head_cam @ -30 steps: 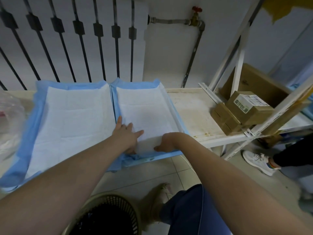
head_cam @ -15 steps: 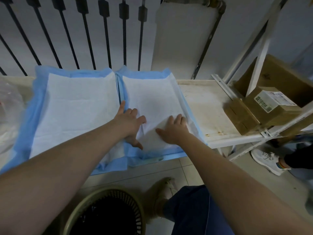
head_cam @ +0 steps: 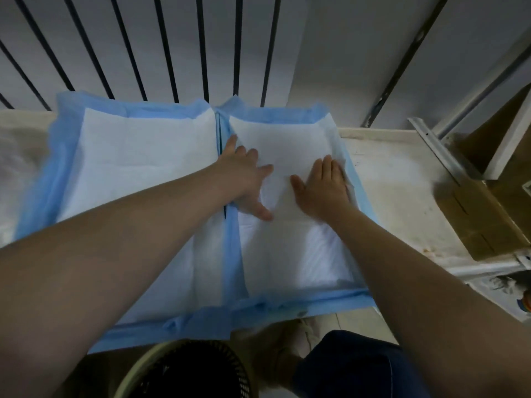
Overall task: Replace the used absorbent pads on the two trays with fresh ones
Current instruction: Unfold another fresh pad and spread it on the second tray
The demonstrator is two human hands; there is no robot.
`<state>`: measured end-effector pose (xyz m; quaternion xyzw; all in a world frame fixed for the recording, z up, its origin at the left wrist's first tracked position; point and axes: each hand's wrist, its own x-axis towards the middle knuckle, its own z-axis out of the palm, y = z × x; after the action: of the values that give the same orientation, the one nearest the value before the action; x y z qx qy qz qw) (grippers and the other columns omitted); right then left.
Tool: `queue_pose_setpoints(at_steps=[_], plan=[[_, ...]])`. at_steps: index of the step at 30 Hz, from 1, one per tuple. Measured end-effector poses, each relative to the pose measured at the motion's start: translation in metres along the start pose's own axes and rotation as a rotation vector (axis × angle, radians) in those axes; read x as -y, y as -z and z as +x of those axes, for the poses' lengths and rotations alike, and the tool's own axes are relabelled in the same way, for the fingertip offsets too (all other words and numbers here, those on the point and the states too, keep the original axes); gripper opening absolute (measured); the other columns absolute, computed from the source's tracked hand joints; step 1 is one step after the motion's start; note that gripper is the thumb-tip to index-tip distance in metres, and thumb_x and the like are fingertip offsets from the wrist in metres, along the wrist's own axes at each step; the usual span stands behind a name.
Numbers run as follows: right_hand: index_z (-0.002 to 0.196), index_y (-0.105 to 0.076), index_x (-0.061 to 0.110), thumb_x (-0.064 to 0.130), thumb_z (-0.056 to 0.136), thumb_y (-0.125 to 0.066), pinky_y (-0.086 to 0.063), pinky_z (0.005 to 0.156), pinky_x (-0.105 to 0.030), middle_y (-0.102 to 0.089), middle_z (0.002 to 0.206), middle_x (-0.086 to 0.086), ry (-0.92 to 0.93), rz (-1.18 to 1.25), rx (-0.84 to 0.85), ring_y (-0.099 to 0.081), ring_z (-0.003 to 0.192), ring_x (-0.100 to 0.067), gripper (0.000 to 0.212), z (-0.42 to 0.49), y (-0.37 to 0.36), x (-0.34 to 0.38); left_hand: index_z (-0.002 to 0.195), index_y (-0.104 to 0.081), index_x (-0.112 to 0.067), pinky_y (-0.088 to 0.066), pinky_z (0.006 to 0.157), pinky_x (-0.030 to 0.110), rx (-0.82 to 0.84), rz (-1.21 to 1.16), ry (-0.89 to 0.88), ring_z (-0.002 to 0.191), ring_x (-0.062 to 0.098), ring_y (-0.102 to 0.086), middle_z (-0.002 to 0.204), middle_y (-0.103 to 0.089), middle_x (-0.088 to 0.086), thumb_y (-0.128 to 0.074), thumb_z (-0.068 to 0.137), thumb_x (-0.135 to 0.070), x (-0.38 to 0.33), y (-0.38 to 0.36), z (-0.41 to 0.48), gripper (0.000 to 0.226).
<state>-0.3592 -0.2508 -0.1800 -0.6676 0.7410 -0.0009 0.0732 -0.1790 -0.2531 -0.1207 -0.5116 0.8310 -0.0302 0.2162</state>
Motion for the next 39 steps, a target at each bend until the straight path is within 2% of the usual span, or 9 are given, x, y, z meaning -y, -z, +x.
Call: queue_pose_setpoints(at_steps=[3,6,10,14,22,31,34,37,39], plan=[[0.150,-0.003,0.001,0.057,0.097,-0.021,0.002,0.120,-0.042,0.003,0.159,-0.020,0.017,0.004,-0.019,0.004,0.147,-0.033,0.080,0.027,0.000,0.012,0.147,-0.030,-0.016,0.003,0.116,0.050,-0.165,-0.087,0.128,0.135,0.035,-0.029,0.145,-0.034,0.018,-0.028,0.089,-0.069,0.007,0.007,0.030,0.079],[0.152,-0.007,0.009,0.054,0.098,-0.020,-0.002,0.120,-0.045,0.000,0.159,-0.019,0.136,-0.040,-0.035,0.001,0.147,-0.035,0.071,0.059,0.000,0.019,0.153,-0.008,-0.011,0.010,0.118,0.047,-0.144,-0.117,0.157,0.146,0.033,-0.006,0.158,-0.008,0.021,-0.016,0.098,-0.054,0.009,0.003,0.061,0.070],[0.153,-0.006,0.015,0.054,0.098,-0.015,0.000,0.120,-0.045,-0.001,0.159,-0.018,0.072,-0.039,-0.096,0.000,0.147,-0.034,0.068,0.084,-0.002,0.014,0.151,0.013,-0.023,0.012,0.118,0.043,-0.076,-0.221,0.255,0.145,0.035,0.013,0.156,0.017,0.020,-0.002,0.089,-0.070,0.004,-0.017,0.072,0.079],[0.153,-0.003,0.018,0.055,0.097,-0.013,0.003,0.119,-0.041,0.002,0.160,-0.016,0.008,-0.048,-0.128,0.003,0.148,-0.030,0.067,0.086,-0.006,0.019,0.150,0.014,-0.024,0.012,0.118,0.046,-0.075,-0.183,0.275,0.145,0.037,0.014,0.156,0.016,0.022,0.000,0.086,-0.074,0.004,-0.022,0.076,0.082],[0.153,0.001,0.018,0.059,0.096,-0.016,0.006,0.118,-0.044,0.010,0.159,-0.017,0.039,-0.005,0.029,0.009,0.147,-0.033,0.072,0.043,0.005,0.006,0.151,0.015,-0.021,0.016,0.116,0.047,0.028,-0.090,0.219,0.145,0.033,0.015,0.156,0.013,0.024,-0.001,0.079,-0.081,-0.001,-0.010,0.035,0.095],[0.152,0.006,0.022,0.069,0.090,-0.018,0.009,0.117,-0.049,0.017,0.158,-0.015,-0.005,-0.058,0.147,0.015,0.145,-0.037,0.082,-0.066,0.004,-0.008,0.150,0.017,-0.016,0.024,0.111,0.051,0.101,-0.058,0.111,0.143,0.037,0.022,0.154,0.017,0.027,-0.016,0.068,-0.093,-0.058,-0.019,-0.069,0.117],[0.151,0.009,0.024,0.077,0.084,-0.023,0.007,0.115,-0.053,0.021,0.157,-0.015,-0.003,-0.087,0.233,0.017,0.143,-0.041,0.091,-0.098,0.012,-0.013,0.151,0.012,-0.016,0.022,0.111,0.056,0.114,-0.030,0.095,0.142,0.041,0.020,0.154,0.014,0.029,-0.030,0.065,-0.093,-0.067,-0.020,-0.092,0.123],[0.150,0.016,0.024,0.078,0.079,-0.039,0.001,0.115,-0.057,0.026,0.155,-0.015,-0.003,-0.105,0.366,0.019,0.142,-0.043,0.105,-0.124,0.025,-0.017,0.152,0.008,-0.017,0.025,0.105,0.061,0.131,0.024,0.114,0.142,0.041,0.021,0.155,0.014,0.027,-0.051,0.082,-0.067,-0.072,-0.020,-0.109,0.104],[0.150,0.017,0.024,0.076,0.076,-0.051,-0.004,0.114,-0.060,0.025,0.155,-0.015,0.003,-0.128,0.429,0.017,0.142,-0.045,0.113,-0.137,0.034,-0.021,0.153,-0.002,-0.017,0.023,0.104,0.064,0.119,0.035,0.122,0.142,0.040,0.021,0.156,0.013,0.024,-0.054,0.089,-0.049,-0.073,-0.019,-0.118,0.089]])
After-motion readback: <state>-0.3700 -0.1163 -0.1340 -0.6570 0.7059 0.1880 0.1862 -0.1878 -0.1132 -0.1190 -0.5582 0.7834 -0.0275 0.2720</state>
